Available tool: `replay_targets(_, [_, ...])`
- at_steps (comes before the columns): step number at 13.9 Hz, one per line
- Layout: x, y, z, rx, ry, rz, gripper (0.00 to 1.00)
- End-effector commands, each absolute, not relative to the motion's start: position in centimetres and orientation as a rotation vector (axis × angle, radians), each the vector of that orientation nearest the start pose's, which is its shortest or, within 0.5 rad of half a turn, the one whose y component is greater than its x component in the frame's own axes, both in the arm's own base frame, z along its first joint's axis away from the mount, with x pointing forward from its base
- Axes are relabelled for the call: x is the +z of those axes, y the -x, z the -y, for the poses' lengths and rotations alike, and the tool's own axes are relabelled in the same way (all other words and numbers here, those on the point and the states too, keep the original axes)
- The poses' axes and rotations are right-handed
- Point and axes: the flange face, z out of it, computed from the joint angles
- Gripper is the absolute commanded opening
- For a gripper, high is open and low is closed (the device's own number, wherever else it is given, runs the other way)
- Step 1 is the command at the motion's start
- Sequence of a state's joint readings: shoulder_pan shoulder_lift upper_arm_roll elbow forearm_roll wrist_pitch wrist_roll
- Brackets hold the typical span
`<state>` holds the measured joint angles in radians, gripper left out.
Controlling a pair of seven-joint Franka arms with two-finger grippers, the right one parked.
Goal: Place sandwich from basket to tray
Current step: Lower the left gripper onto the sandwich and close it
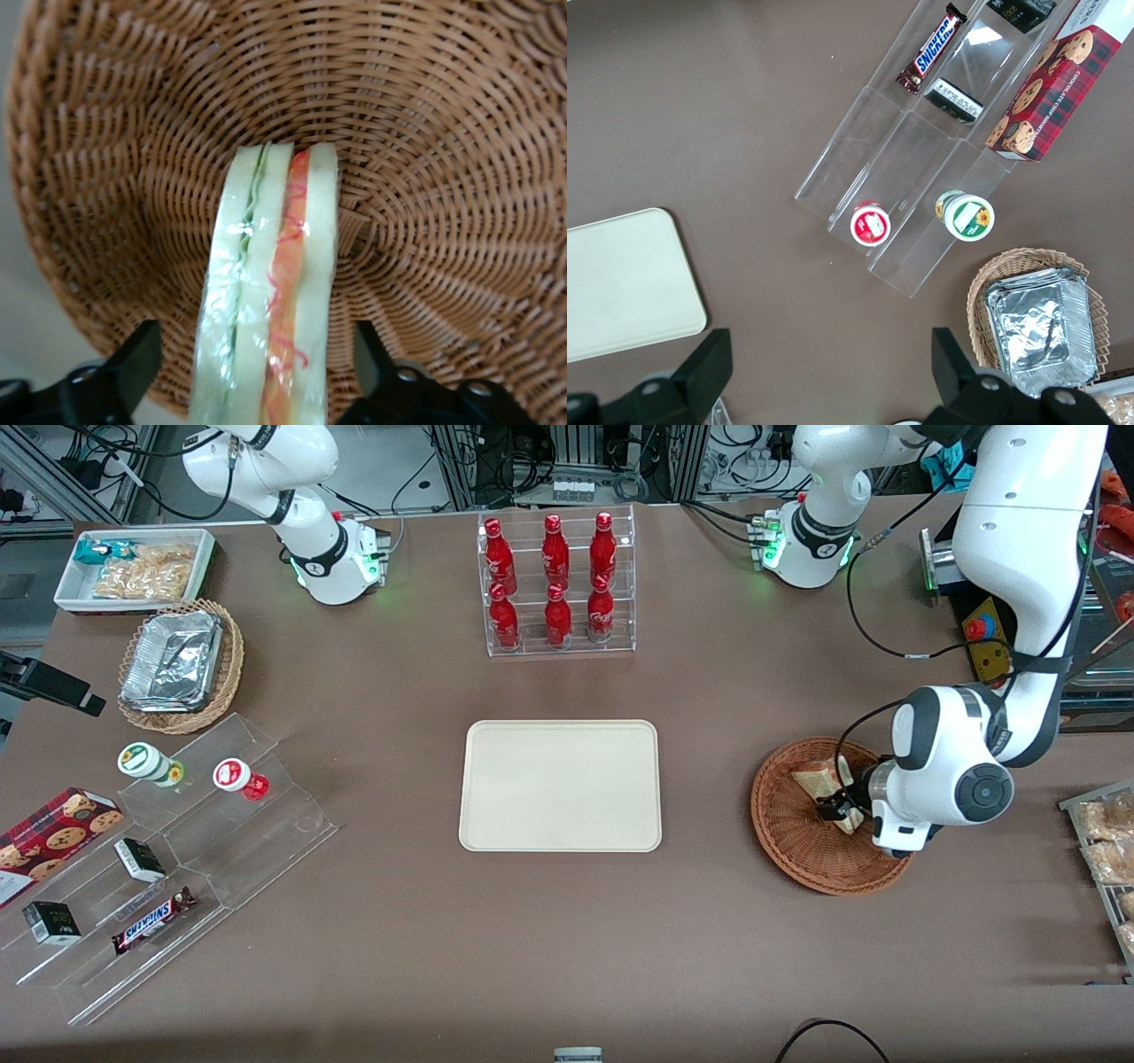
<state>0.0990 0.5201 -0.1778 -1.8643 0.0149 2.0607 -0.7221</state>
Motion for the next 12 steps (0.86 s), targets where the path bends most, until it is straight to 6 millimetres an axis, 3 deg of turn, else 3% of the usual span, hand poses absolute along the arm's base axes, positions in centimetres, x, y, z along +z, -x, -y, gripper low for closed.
replay_targets(1, [21.5, -60.1, 4.7, 0.481, 2.890, 1.007, 0.58])
replay_targets(3, [21.5, -60.1, 5.1, 0.481, 2.891, 0.999, 0.34])
replay_targets(4, [21.5, -60.0, 5.9, 0.480, 2.896, 0.979, 0.27])
replay_targets(6, [22.3, -60.4, 6.3, 0.466, 2.903, 0.969, 0.23])
replay_targets(8, [25.2, -61.7, 7.4, 0.402, 2.932, 0.945, 0.23])
replay_targets(10, [29.3, -62.6, 10.4, 0.366, 2.958, 0.858, 0.23])
replay_targets(12, [33.3, -63.4, 16.2, 0.324, 3.003, 0.753, 0.23])
